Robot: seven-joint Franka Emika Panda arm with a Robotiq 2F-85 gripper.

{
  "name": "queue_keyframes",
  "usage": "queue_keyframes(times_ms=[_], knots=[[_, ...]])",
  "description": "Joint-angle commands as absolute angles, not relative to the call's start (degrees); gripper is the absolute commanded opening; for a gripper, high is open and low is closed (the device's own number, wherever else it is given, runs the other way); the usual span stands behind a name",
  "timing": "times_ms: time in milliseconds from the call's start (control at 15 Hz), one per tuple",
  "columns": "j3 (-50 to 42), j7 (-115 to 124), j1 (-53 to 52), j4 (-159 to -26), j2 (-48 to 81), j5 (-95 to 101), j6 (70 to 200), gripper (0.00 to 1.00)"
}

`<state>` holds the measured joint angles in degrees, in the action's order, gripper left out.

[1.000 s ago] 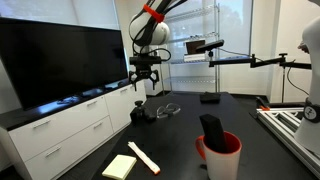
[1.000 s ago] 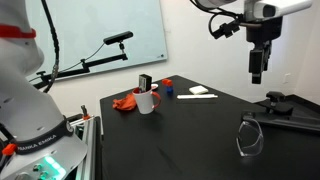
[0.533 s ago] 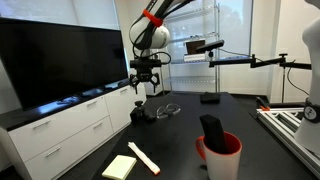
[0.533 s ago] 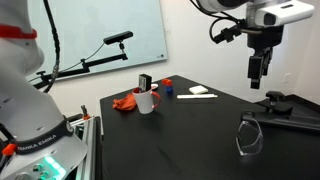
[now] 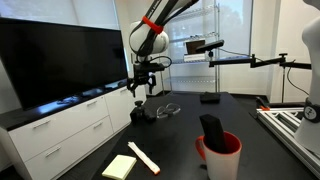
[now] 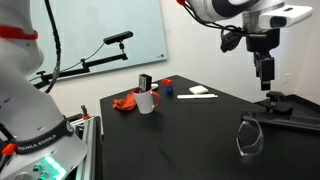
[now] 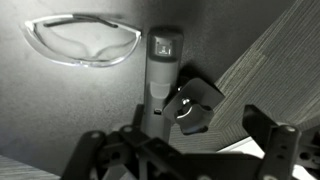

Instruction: Loosen up the screw on the c-clamp

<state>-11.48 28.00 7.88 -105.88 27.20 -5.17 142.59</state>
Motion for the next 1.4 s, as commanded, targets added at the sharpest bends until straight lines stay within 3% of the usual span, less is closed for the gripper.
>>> queue_keyframes(times_ms=[0, 333, 1333], knots=[[-7.7, 14.7, 12.0, -102.9, 29.7, -9.2, 145.7, 1.00], [-6.8, 14.1, 13.0, -98.2, 34.2, -11.6, 143.2, 1.00], [-6.1, 6.3, 13.3, -101.3, 33.8, -10.1, 144.9, 1.00]])
